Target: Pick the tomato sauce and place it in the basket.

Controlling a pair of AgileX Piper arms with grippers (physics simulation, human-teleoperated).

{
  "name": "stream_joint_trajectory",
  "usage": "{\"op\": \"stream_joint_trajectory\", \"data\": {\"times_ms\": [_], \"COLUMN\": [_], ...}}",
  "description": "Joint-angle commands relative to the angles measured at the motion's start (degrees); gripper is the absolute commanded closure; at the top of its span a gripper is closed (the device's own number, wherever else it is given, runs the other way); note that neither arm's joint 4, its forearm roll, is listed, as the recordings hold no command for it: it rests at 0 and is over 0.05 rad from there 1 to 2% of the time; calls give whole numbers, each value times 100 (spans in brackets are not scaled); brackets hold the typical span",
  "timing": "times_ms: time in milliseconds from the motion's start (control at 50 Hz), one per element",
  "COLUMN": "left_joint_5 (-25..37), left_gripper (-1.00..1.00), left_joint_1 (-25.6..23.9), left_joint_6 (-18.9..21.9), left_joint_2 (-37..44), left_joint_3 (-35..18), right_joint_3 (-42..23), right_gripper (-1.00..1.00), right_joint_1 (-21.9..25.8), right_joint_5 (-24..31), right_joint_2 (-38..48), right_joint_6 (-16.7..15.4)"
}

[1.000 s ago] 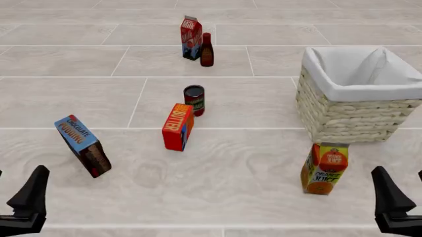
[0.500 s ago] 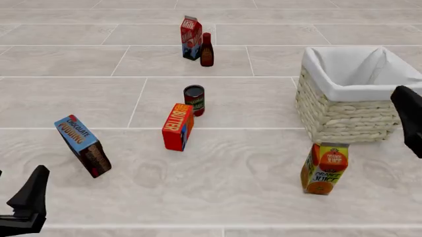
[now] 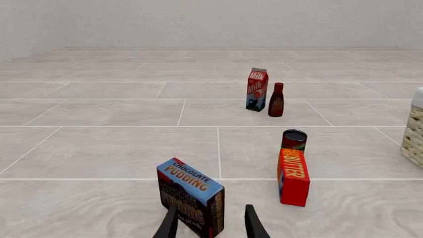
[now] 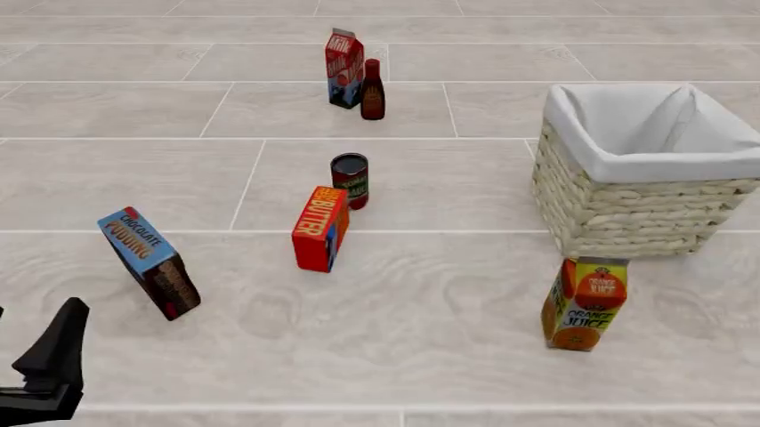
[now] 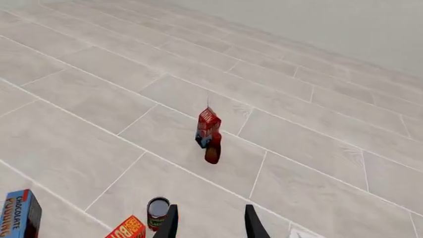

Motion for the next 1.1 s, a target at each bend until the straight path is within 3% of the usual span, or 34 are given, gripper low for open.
{"op": "stream_joint_trajectory", "data": {"times_ms": [20, 80, 440, 740, 1100], "left_joint_5": [0, 0, 0, 0, 0], "left_gripper": [-100, -100, -100, -100, -100], "left_joint_1": [0, 0, 0, 0, 0], "left_joint_6": [0, 0, 0, 0, 0], "left_joint_2": [0, 0, 0, 0, 0], "left_joint_3": [0, 0, 0, 0, 0], "right_joint_3": [-4919, -5477, -5494, -5496, -5497], "right_gripper": [-100, -100, -100, -100, -100], "right_joint_1": [363, 323, 169, 190, 446], "right_joint_5": [2230, 2417, 2209, 2148, 2075], "right_joint_2": [3503, 4031, 5309, 5873, 6182], "right_joint_6": [203, 344, 670, 501, 577]}}
